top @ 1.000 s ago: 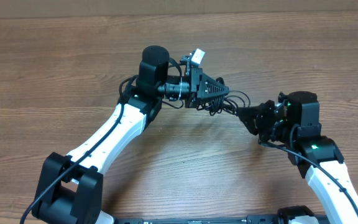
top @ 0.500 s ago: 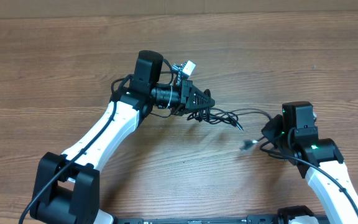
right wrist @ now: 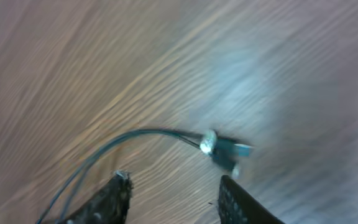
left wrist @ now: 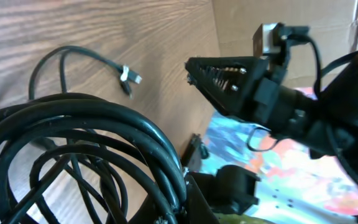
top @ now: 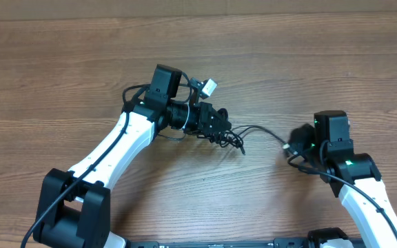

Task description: Untangle cables

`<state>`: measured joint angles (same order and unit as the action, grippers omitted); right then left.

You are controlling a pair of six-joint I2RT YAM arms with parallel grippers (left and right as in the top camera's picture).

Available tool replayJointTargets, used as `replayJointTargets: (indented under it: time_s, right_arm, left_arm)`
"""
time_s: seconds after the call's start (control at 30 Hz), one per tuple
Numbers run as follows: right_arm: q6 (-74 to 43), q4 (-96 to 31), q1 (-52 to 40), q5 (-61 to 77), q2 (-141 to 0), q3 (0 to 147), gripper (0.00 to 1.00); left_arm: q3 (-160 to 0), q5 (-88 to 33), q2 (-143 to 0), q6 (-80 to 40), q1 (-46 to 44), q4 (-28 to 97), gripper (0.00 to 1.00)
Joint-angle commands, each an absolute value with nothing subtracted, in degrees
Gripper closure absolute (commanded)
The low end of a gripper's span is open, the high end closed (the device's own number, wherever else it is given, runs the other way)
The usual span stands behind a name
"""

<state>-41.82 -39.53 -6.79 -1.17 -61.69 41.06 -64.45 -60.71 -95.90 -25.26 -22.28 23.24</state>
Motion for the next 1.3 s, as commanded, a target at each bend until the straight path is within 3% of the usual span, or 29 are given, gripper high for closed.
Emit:
replayJointTargets:
  time_s: [0.0, 0.13, 0.3, 0.47, 0.57, 0.8, 0.93, 1.1, 1.27]
  right_arm:
    - [-36.4, -37.8, -6.7, 12.1, -61.8, 41.6, 0.51]
    - [-34.2, -36.9, -6.8, 21.6, -61.8, 41.6, 0.50]
    - [-34.4, -36.8, -6.8, 29.5, -61.8, 41.6, 0.48]
    - [-53.9, -37.3, -6.8, 33.7, -61.8, 41.6, 0.45]
    - [-64.5, -35.9, -6.8, 35.8, -61.8, 41.6, 0.34]
    - [-67.6, -34.3, -6.8, 37.4, -61.8, 41.6, 0.34]
    - [-67.7, -34.3, -6.8, 37.1, -61.8, 41.6, 0.36]
    - [-67.7, -34.3, -6.8, 35.4, -61.8, 41.6, 0.57]
    - [-68.9, -34.3, -6.8, 33.7, -61.8, 41.6, 0.60]
  left_arm:
    - [-65.1, -59.3, -94.8, -19.6, -22.1, 23.3, 0.96]
    - [-65.1, -59.2, -94.8, -21.1, -22.1, 23.1, 0.96]
    - [-65.1, -62.0, -94.8, -32.8, -22.1, 19.2, 0.96]
    - [-65.1, -58.8, -94.8, -50.8, -22.1, 16.0, 0.96]
    - [-65.1, -57.2, -94.8, -63.9, -22.1, 15.6, 0.96]
    - [-65.1, -57.9, -94.8, -75.2, -22.1, 13.0, 0.96]
    - [-65.1, -58.3, -94.8, -76.3, -22.1, 10.3, 0.96]
    - [-65.1, -61.4, -94.8, -75.5, -22.1, 1.0, 0.96]
    - [-65.1, -62.3, -94.8, -77.4, -22.2, -0.7, 0.96]
